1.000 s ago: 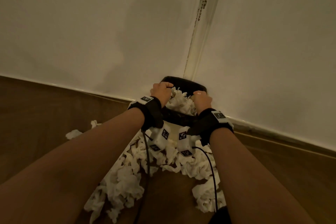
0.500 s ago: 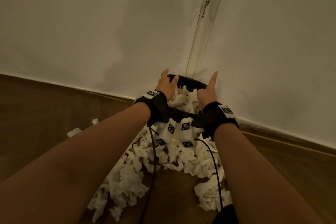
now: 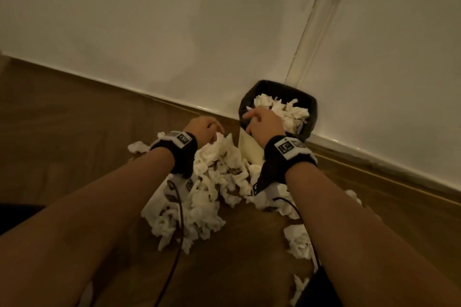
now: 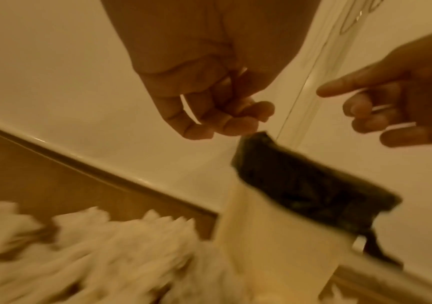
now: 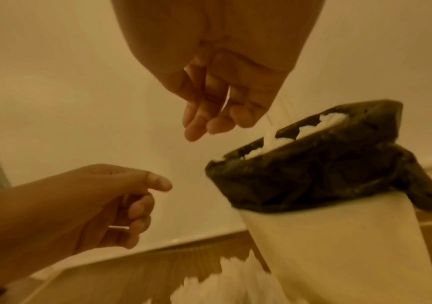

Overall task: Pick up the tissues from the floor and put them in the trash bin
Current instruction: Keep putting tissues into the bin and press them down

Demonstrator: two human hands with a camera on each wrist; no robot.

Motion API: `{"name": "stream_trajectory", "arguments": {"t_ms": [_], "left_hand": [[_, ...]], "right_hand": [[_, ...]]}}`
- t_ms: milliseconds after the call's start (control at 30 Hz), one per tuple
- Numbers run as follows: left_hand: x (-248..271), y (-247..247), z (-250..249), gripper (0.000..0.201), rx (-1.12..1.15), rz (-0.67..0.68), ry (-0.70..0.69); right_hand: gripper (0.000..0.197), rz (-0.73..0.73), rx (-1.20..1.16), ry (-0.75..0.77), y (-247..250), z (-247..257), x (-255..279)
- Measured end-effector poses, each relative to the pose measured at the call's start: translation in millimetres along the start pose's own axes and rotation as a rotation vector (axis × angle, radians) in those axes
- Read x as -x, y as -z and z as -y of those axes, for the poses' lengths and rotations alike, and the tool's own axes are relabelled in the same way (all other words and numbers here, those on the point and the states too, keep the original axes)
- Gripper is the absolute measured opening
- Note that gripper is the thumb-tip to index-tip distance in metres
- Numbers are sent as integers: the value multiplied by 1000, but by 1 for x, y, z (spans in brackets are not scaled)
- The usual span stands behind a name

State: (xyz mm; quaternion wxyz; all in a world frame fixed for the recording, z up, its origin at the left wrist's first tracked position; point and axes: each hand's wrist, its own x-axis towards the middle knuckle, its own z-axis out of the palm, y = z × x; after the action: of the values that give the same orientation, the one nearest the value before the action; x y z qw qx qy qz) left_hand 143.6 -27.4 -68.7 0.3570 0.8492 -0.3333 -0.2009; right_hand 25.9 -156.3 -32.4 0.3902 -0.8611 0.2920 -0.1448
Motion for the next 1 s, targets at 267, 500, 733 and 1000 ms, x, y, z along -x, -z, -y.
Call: {"name": "stream_trajectory", "arguments": {"t_ms": [267, 500, 733, 1000], "left_hand": [[89, -67, 78, 33, -699, 323, -155], [100, -105, 95, 54, -903, 352, -90], [83, -109, 94, 30, -742, 376, 21], [65, -100, 87, 37, -327, 171, 22]], "right_hand": [[24, 290, 151, -266, -65, -37, 25], [31, 328, 198, -335, -99, -63, 58], [31, 309, 305, -342, -100, -79, 61], [32, 444, 496, -324, -115, -103, 65]]}}
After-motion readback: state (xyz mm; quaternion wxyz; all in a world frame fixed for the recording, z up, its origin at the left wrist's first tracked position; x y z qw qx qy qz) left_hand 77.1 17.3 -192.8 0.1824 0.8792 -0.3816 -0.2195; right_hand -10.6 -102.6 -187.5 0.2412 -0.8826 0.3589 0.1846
